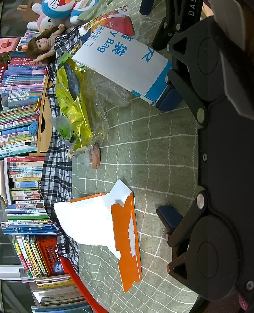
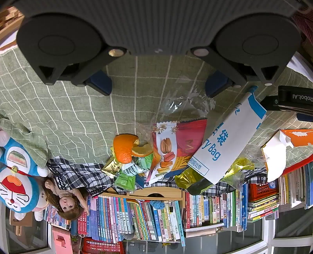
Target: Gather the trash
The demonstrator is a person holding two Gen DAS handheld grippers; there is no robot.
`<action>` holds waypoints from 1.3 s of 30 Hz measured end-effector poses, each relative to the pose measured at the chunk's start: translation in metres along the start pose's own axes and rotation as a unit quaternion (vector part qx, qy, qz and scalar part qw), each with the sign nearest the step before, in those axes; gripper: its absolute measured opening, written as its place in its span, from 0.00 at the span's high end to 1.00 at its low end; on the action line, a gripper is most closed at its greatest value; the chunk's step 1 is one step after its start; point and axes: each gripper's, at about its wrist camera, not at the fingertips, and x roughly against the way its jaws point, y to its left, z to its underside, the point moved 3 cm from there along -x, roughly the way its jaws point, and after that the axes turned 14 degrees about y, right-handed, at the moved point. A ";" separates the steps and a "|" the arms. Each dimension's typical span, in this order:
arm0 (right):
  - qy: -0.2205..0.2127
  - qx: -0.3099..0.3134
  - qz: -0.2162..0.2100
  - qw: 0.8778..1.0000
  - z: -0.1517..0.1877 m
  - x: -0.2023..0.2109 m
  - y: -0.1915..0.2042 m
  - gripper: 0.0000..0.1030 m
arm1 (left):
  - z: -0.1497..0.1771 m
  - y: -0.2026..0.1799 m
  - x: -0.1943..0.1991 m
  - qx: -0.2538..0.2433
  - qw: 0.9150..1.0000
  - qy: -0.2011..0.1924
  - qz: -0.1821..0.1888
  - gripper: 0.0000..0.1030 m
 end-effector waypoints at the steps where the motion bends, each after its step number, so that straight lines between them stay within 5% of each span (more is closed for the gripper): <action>1: 0.000 0.000 0.000 1.000 0.000 0.000 0.000 0.00 | 0.000 0.000 0.000 0.000 1.000 0.000 0.000 0.00; 39: -0.001 -0.001 0.000 1.000 0.000 0.001 0.000 0.00 | 0.000 0.000 0.000 -0.001 1.000 0.005 -0.001 0.00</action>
